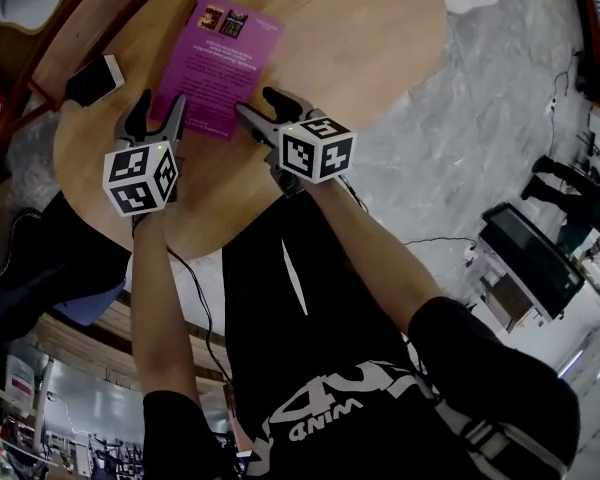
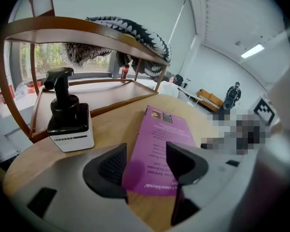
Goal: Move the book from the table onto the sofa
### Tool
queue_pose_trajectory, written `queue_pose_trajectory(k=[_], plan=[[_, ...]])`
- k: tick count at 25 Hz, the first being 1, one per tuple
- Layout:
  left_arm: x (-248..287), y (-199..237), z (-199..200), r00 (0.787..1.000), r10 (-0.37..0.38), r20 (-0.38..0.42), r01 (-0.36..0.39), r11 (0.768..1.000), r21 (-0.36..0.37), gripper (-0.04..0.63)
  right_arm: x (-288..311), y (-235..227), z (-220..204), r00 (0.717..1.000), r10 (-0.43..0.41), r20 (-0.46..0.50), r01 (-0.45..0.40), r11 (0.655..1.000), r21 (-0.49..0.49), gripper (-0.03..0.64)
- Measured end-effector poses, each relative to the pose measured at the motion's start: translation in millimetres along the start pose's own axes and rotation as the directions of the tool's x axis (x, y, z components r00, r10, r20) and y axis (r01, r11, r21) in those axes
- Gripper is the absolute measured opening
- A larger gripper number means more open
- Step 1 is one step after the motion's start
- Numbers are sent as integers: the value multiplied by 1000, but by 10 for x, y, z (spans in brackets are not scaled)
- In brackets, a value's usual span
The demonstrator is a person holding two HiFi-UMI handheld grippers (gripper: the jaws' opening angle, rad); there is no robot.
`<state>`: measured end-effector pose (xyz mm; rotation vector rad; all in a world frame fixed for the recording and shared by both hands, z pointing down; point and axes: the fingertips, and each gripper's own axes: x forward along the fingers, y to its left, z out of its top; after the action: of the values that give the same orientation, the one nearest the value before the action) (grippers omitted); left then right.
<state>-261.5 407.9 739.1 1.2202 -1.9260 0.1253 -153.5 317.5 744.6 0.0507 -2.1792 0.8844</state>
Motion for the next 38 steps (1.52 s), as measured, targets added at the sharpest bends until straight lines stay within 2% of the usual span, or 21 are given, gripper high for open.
queue_pose_trajectory(k=[7, 20, 29, 33, 38], plan=[[169, 129, -190, 998, -22, -66, 21, 1000, -12, 244, 143, -50, -161, 999, 1, -54, 1, 999, 32, 256], [245, 131, -244, 989, -127, -70, 121, 989, -88, 244, 323, -14, -257, 997, 2, -74, 4, 997, 73, 256], [259, 117, -252, 988, -141, -65, 135, 987, -90, 242, 346, -21, -271, 998, -20, -66, 24, 998, 66, 222], [267, 109, -261, 991, -120, -63, 115, 990, -81, 241, 360, -27, -274, 998, -40, -51, 44, 996, 72, 221], [254, 44, -300, 988, -130, -87, 121, 988, -95, 236, 333, -18, -264, 997, -46, -58, 48, 998, 48, 202]])
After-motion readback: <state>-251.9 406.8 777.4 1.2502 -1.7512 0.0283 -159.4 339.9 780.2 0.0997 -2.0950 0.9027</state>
